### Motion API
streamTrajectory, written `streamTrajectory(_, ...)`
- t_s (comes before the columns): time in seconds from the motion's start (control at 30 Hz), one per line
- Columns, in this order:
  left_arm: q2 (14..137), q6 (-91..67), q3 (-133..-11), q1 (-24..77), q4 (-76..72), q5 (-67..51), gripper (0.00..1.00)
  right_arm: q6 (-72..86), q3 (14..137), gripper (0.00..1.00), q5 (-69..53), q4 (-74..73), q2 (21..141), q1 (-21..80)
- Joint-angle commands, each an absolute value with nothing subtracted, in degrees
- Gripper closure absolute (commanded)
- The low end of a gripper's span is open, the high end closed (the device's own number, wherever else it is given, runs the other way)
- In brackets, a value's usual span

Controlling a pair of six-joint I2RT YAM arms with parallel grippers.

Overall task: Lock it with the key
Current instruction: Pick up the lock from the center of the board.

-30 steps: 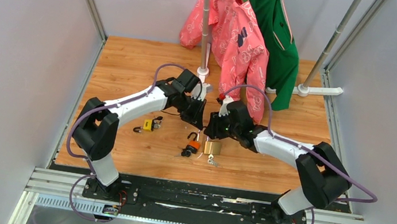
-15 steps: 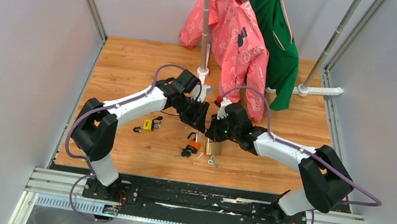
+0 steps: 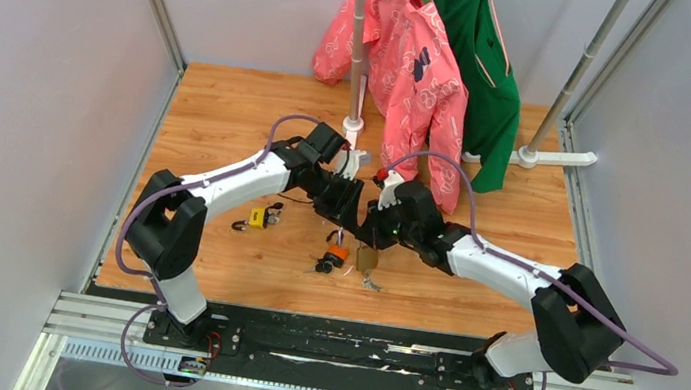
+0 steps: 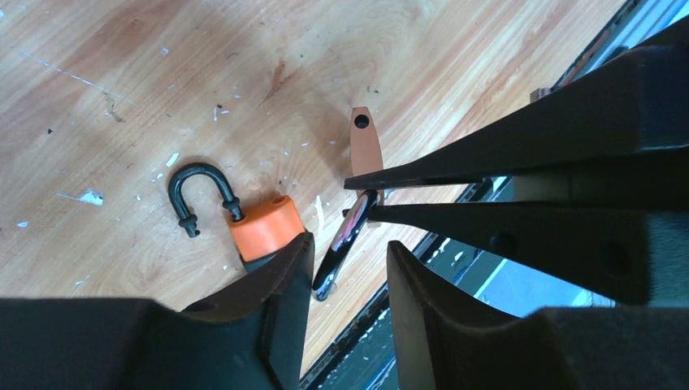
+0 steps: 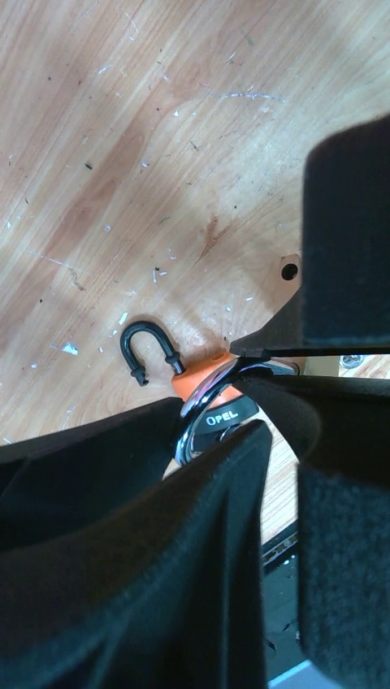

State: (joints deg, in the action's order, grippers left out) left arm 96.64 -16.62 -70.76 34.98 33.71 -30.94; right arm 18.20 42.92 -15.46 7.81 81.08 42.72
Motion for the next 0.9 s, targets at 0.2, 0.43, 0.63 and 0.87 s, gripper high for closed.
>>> streamTrajectory(0.2,96.92,-16.25,-68.24,34.01,32.18,-35.91,1.0,18.52,42.45,1.0,-17.79,10.6,78.87,43.45)
streamTrajectory(0.43,92.43,-16.52,-73.25,33.84,36.49,-30.8,1.0,22.23,49.04,0.42,-9.32,-6.35,74.46,43.13)
streamTrajectory(0.63,85.19,-25.95,-77.2,33.41,36.98,-29.5,1.0,24.1,47.96,0.17,-3.67,-11.05,62.53,44.05)
streamTrajectory(0.87,77.96,-43.49,-89.84,33.32,43.19,-18.9,1.0,10.27,36.16,0.2,14.66,9.03,48.15,58.47)
